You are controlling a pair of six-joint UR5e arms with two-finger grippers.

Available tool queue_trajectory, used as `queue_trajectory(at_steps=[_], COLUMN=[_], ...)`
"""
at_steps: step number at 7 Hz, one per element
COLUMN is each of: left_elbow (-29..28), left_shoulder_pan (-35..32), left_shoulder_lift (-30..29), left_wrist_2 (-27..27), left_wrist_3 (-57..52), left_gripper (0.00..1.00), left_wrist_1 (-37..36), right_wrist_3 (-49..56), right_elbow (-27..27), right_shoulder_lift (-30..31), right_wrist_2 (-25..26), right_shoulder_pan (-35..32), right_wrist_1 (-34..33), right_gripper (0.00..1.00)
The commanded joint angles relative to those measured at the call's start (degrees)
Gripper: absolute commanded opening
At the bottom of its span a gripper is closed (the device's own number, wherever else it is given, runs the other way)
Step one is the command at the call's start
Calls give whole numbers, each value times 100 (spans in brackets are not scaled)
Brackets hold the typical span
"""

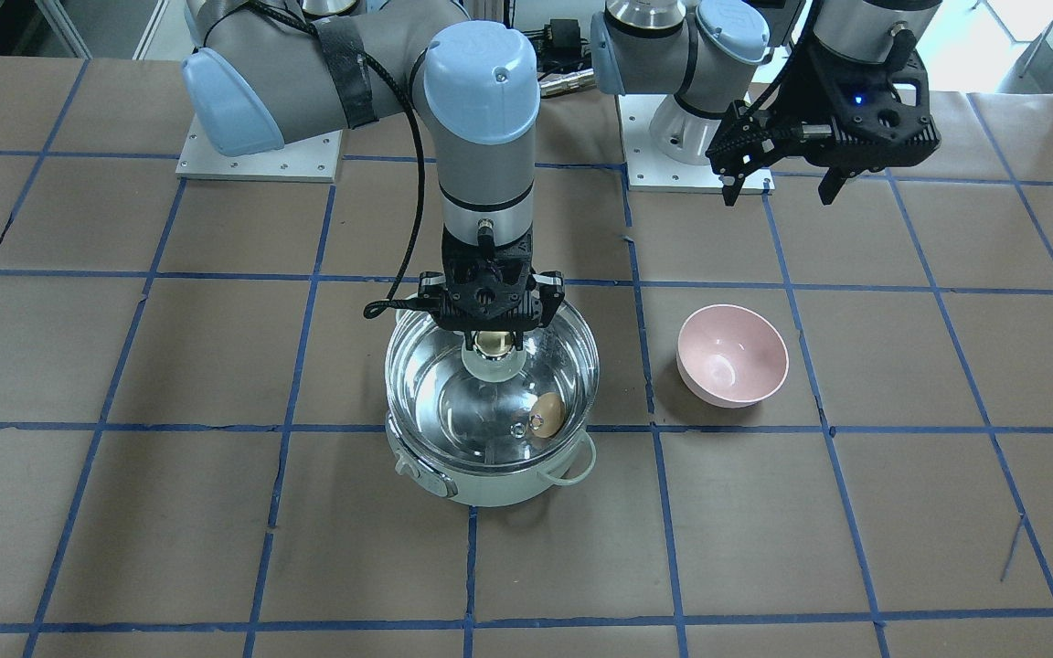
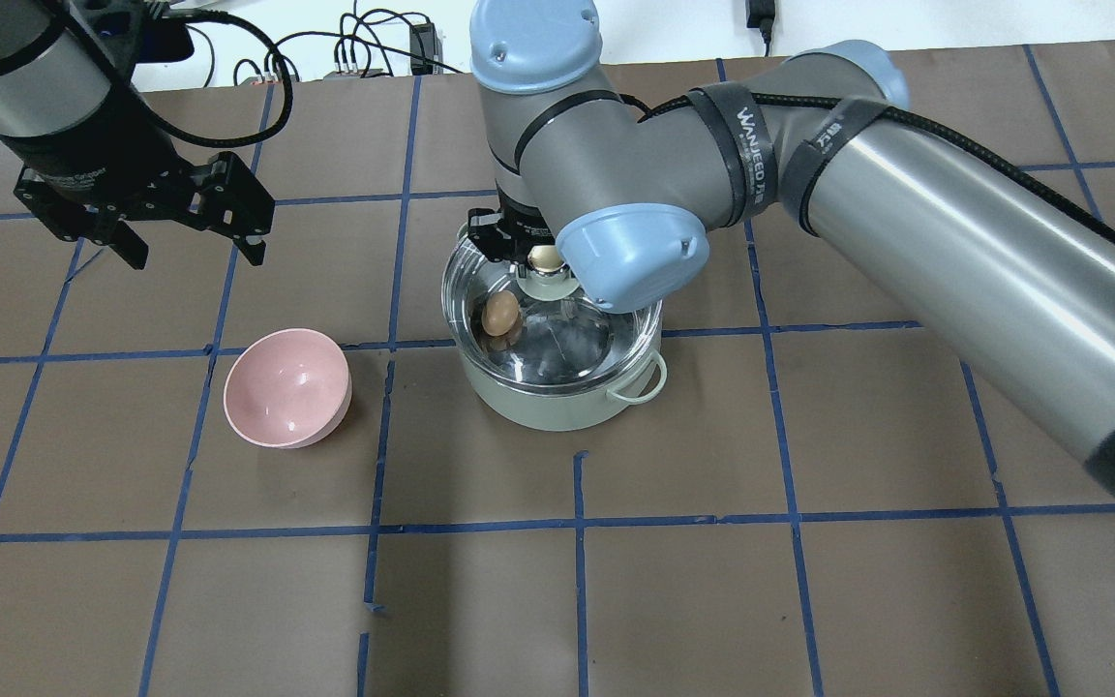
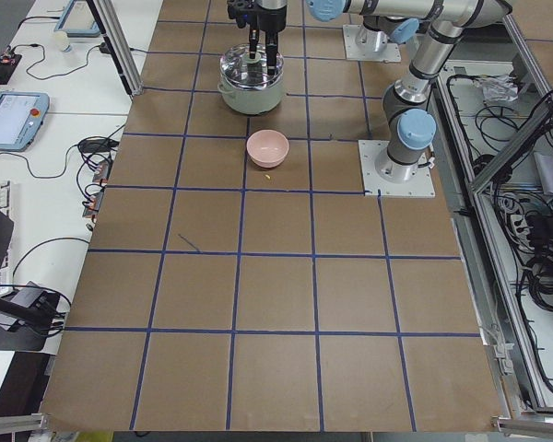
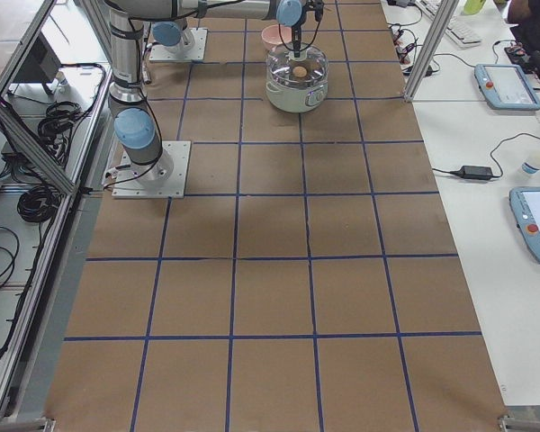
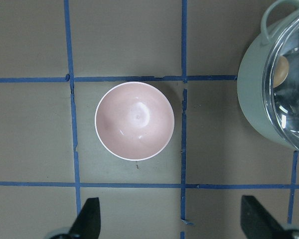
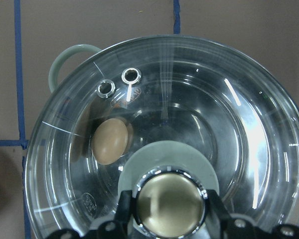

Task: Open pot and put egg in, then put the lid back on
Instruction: 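Carry the glass lid back over the pot and lower it on with the right gripper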

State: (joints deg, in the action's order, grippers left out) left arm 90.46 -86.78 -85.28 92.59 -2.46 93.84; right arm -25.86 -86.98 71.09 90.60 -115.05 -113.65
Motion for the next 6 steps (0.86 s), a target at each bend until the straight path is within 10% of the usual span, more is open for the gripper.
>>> queue_trajectory(at_steps=[1,6], left_elbow=[6,24], left_shoulder_pan=[-6,-6], left_shoulder_lift=[-7,-7], left_wrist_2=[14,31], left_wrist_3=[8,8], left_gripper=[100,100], left_wrist_1=[-6,-77], right_wrist_3=[11,107], right_elbow=[-108,-100], right_shoulder_lift=[-34,-16], right_wrist_2=[10,115], right_shoulder_pan=[0,0], right_wrist_1=[-245,-263], right_gripper=[12,21])
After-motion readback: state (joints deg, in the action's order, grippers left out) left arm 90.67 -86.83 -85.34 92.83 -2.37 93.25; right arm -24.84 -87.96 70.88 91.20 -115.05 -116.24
